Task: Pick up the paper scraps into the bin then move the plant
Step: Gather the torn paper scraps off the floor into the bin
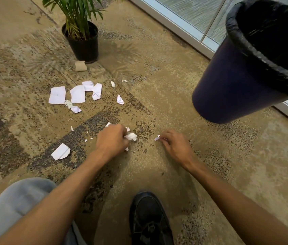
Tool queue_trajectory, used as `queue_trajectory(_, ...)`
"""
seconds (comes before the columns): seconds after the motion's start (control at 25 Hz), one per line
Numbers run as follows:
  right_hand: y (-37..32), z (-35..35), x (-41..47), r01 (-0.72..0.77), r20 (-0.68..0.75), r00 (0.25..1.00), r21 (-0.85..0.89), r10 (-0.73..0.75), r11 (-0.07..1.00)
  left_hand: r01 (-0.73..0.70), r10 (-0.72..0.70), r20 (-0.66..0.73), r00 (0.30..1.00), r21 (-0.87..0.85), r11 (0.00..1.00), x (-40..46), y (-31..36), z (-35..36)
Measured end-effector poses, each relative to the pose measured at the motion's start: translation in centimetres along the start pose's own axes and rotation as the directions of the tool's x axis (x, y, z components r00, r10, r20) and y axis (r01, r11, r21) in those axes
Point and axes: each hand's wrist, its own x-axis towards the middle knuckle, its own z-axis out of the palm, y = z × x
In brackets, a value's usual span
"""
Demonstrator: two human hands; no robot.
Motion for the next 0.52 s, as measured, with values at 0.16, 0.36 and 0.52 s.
queue_trajectory(0.16, 0.6, -0.7, -0.2, -0.162, -0.119, 0.968, 0.382, 0.222, 0.91, 0.082, -0.078, 0.157, 0.985, -0.021, 0.996, -0.1, -1.6, -1.3)
queue_trajectory(0.36, 1.0, -0.6, -1.2, -0.207, -0.103, 0.963, 0.307, 0.248, 0.929, 0.131, -0.126, 0.218, 0.968, -0.012, 0.991, -0.3, -1.2, -1.0)
queue_trajectory(0.52, 1.2, 0.4, -2.5, -0.131, -0.172, 0.978, -0.055, 0.12, 0.99, 0.108, -0.118, 0.086, 0.989, 0.113, 0.988, -1.0, -0.6, -0.8)
